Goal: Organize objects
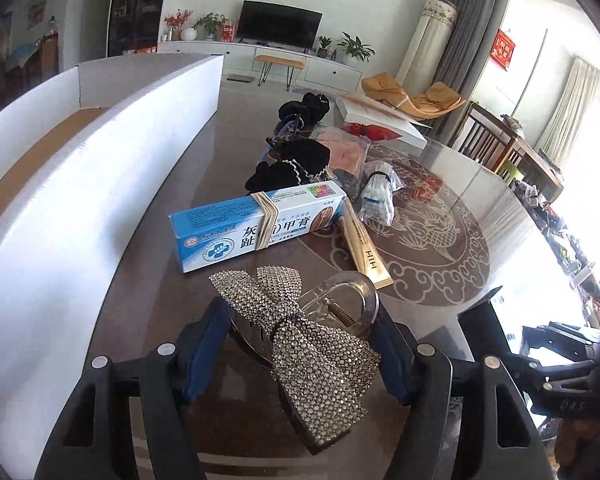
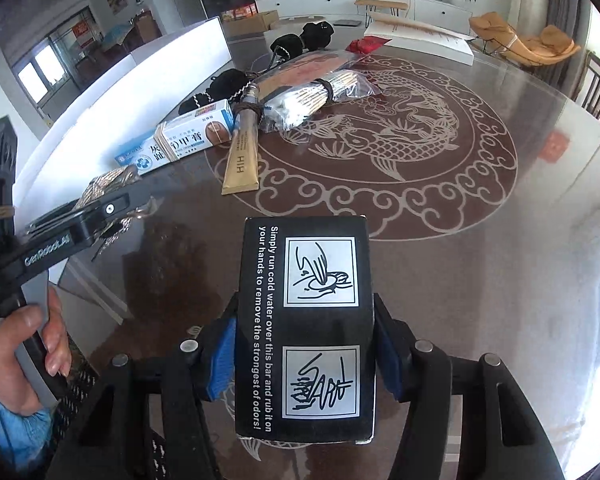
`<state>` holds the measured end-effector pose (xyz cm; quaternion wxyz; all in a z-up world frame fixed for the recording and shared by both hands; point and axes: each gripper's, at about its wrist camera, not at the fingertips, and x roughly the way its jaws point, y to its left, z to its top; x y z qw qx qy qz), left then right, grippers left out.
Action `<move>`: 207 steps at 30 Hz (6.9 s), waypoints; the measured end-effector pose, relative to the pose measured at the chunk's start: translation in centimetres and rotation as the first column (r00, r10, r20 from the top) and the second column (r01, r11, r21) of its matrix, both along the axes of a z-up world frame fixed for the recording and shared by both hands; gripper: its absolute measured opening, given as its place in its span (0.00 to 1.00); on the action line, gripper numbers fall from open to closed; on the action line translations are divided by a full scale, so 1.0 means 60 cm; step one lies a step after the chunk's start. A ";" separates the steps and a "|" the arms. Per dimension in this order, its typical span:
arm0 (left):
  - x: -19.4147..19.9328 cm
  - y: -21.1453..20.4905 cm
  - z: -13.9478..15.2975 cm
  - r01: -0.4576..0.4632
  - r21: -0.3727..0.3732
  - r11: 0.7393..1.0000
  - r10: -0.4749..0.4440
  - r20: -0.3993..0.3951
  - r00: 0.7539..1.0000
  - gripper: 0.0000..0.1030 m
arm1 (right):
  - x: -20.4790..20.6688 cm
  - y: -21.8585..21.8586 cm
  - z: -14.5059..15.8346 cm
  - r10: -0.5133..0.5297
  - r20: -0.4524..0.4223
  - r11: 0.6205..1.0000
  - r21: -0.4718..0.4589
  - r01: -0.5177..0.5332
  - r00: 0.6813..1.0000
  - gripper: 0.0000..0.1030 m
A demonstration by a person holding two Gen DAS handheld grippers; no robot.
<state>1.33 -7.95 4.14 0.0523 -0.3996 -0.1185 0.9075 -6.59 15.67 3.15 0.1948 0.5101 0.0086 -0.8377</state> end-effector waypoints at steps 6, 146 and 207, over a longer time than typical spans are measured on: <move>0.063 -0.155 0.136 -0.117 0.049 0.992 0.122 -0.128 0.984 0.65 | -0.030 -0.173 0.114 0.141 -0.084 0.979 -0.137 -0.151 0.987 0.57; -0.082 0.053 -0.081 0.153 -0.258 0.954 -0.118 0.149 0.982 0.99 | -0.064 -0.092 -0.038 0.146 0.007 0.969 0.201 -0.144 0.989 0.33; 0.016 0.046 0.037 0.158 -0.113 0.981 -0.161 -0.022 0.987 0.98 | -0.053 0.012 -0.055 -0.119 -0.224 0.976 0.154 0.156 0.967 0.93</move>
